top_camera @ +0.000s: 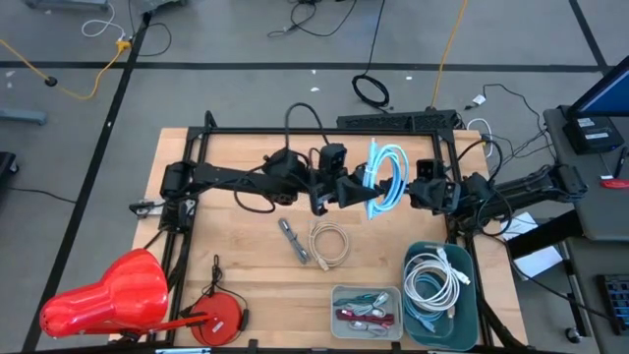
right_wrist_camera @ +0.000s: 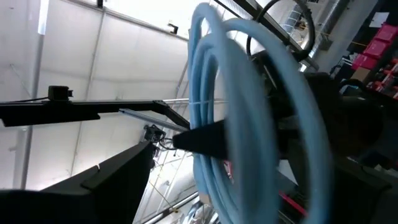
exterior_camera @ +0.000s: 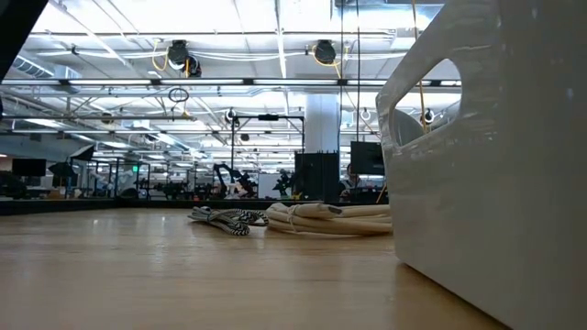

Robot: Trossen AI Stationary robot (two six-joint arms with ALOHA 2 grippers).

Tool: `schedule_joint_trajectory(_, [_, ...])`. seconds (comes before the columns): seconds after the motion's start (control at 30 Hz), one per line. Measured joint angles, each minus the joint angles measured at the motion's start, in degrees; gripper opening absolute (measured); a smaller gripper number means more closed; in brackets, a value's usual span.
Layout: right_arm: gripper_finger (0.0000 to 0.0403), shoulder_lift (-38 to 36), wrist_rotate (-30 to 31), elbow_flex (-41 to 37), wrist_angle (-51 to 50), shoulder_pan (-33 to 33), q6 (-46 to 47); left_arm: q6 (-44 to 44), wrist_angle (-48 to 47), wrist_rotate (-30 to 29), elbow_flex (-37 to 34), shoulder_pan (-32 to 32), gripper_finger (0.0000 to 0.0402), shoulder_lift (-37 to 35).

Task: Pick & Place USB Port
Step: Put the blue HDMI cable into the blue bin

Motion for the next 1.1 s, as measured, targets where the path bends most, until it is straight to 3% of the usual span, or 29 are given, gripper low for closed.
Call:
schedule_joint_trajectory(0.2, [0.0360, 0.0, 0.0, 0.0, 0.0, 0.0, 0.0, 0.3, -2.4, 0.0, 0.0, 0.0, 0.0052, 0.0])
schedule_joint_trajectory(0.33, [0.0316, 0.0, 0.0, 0.0, -1.2, 0.0, 1.5, 0.2, -2.2, 0.0, 0.0, 0.1, 0.0052, 0.0])
schedule_joint_trajectory(0.47, [0.0222, 0.0, 0.2, 0.0, -2.4, 0.0, 2.2, 0.1, -2.3, 0.0, 0.0, 0.1, 0.0052, 0.0])
schedule_joint_trajectory(0.67, [0.0033, 0.1, -0.1, 0.0, -2.5, 0.0, 1.8, -1.0, -2.1, 0.0, 0.0, 0.1, 0.0052, -0.3])
schedule_joint_trajectory(0.7, [0.0021, 0.1, -0.2, 0.0, -2.5, 0.0, 1.6, -1.8, -2.4, 0.2, 0.0, 0.2, 0.0054, -0.5])
schedule_joint_trajectory(0.93, [0.0016, -2.7, -2.9, 0.1, -7.3, 1.0, 5.7, -6.9, -2.8, 6.7, -0.2, -0.2, 0.0153, -2.9])
schedule_joint_trajectory(1.1, [0.0014, -7.5, -4.1, 0.0, -14.6, 4.3, 10.4, 1.5, -12.9, 6.4, -0.2, -1.8, 0.0185, -4.8])
